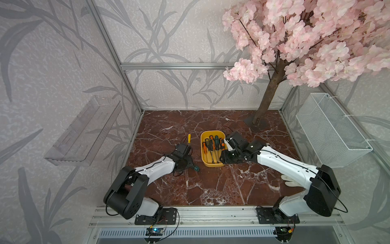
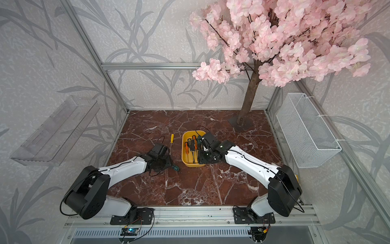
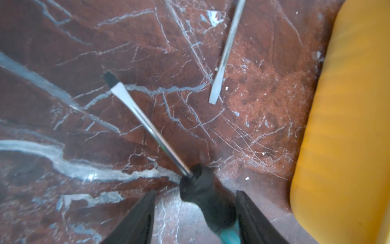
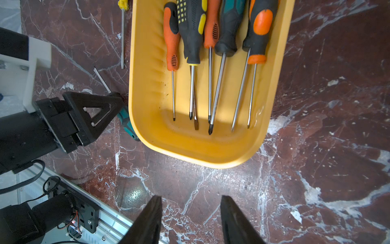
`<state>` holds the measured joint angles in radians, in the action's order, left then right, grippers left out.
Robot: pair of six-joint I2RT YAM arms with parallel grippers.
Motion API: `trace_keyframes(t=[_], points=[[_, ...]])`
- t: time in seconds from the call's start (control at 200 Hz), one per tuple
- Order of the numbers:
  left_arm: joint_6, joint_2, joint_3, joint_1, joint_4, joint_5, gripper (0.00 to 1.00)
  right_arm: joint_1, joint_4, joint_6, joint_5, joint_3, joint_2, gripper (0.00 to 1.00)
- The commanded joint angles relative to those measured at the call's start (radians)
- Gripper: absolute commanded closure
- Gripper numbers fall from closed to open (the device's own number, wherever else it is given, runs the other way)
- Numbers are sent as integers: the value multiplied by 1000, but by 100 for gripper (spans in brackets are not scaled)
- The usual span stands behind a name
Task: Put the screwdriver on the desktop into the storage box
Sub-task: Pick up the screwdriver from the center of the board.
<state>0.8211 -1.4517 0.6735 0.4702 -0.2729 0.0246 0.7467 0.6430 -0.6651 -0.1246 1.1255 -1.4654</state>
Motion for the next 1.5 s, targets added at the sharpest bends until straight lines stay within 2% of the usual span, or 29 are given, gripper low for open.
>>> trace_keyframes(t=[0.0, 0.085, 0.285, 0.365, 0.425, 0.47, 0.62, 0.925, 1.12, 1.285, 1.42, 1.494], points=[[15, -47, 8, 1, -6, -22, 40, -4, 3, -6, 6, 1, 19, 51], [17, -85, 18, 1, 1, -26, 41, -3, 1, -6, 6, 0, 16, 51], [21, -139, 35, -1, -14, -29, 67, -3, -2, -9, 11, -6, 25, 51], [24, -130, 32, -1, -20, -25, 69, -3, 1, -9, 19, -13, 28, 51], [23, -116, 27, -1, -22, -25, 76, -4, 1, -9, 20, -17, 30, 51], [23, -106, 28, -1, -24, -25, 77, -3, -2, -9, 20, -20, 30, 51], [20, -87, 41, -4, -43, -10, 100, -3, -6, -11, 17, -17, 28, 51], [25, 66, 101, -14, -135, -11, 100, -2, -17, -5, 5, -30, 37, 51], [61, 164, 137, -27, -174, 8, 100, 32, -122, 27, -42, -57, 57, 50], [97, 227, 198, -30, -148, 50, 100, 78, -340, 76, -81, -136, 123, 46], [137, 253, 263, -33, -122, 82, 100, 113, -636, 155, -79, -270, 193, 42], [157, 258, 295, -33, -105, 110, 100, 152, -820, 244, -31, -355, 229, 37]])
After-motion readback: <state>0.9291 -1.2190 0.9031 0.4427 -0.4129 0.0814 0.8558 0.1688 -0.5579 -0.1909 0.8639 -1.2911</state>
